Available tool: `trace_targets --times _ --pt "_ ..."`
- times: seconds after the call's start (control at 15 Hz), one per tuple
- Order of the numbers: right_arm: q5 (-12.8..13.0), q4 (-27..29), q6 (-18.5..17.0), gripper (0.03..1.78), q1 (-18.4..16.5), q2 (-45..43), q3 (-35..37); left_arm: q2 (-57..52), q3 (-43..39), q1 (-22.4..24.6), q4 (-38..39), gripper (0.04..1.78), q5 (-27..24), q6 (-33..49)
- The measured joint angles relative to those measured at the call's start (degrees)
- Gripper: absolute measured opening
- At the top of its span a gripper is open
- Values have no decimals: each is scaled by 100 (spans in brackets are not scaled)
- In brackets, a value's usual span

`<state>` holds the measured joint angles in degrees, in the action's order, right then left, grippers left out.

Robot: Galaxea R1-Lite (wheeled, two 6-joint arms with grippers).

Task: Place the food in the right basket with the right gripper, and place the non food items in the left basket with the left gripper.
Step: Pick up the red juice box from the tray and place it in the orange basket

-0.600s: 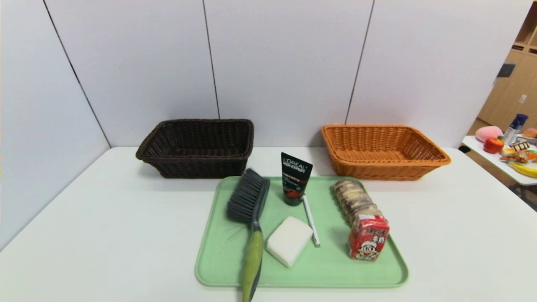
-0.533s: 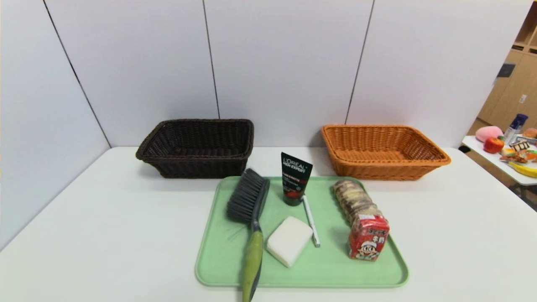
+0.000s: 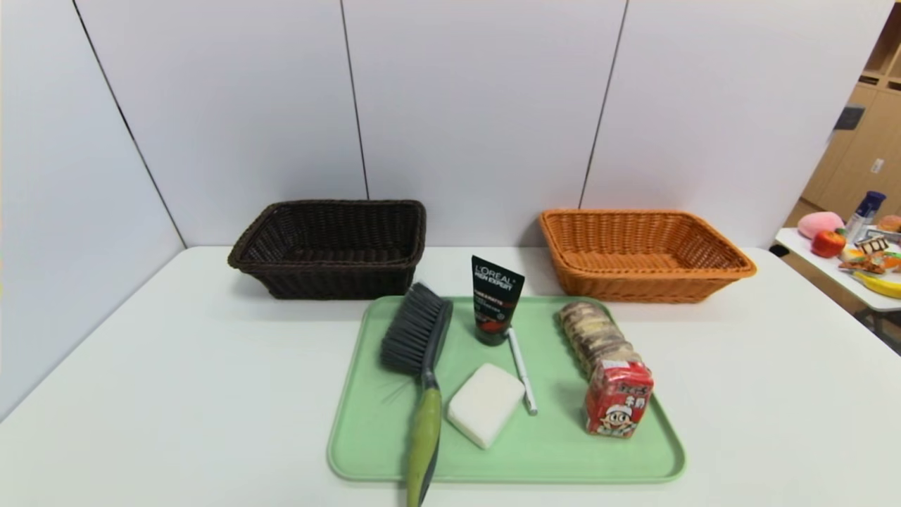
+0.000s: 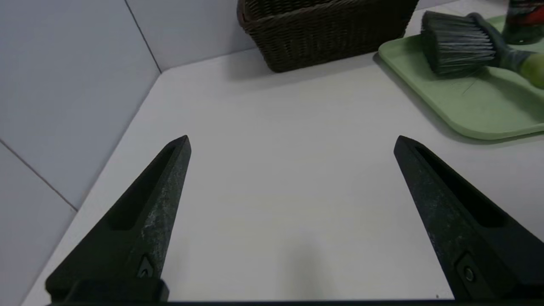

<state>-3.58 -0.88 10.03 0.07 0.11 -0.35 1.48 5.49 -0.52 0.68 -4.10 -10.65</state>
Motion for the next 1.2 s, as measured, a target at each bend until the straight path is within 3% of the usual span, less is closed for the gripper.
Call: trace_targets --times 0.2,0.4,0.6,0.73,0.8,0.93,1.07,1.13,1.2 --pt "-507 77 -210 171 6 267 -623 992 840 -29 144 169 -157 226" --pt "-823 -133 -740 171 91 1552 -1766 2690 1690 -52 1014 169 -213 606" --pt "-1030 -940 -1003 171 196 3395 -2640 4436 2309 -55 2332 169 -229 887" --pt "-1382 -1727 -990 171 474 4621 -2867 5288 2470 -55 3248 169 -235 1054" --pt "-1694 -2070 -880 171 772 5074 -2825 5541 2439 -55 3487 169 -238 1131" --pt "-2632 -2527 -389 171 1332 5783 -2530 5833 2405 -51 3556 169 -234 1203" --pt "-3476 -2632 82 171 1545 6270 -2315 5953 2400 -44 3565 169 -229 1200" --pt "-3712 -2671 226 171 1586 6455 -2210 5977 2395 -44 3562 169 -232 1200" --pt "-3756 -2732 267 171 1607 6585 -2103 5988 2394 -44 3565 169 -229 1200"
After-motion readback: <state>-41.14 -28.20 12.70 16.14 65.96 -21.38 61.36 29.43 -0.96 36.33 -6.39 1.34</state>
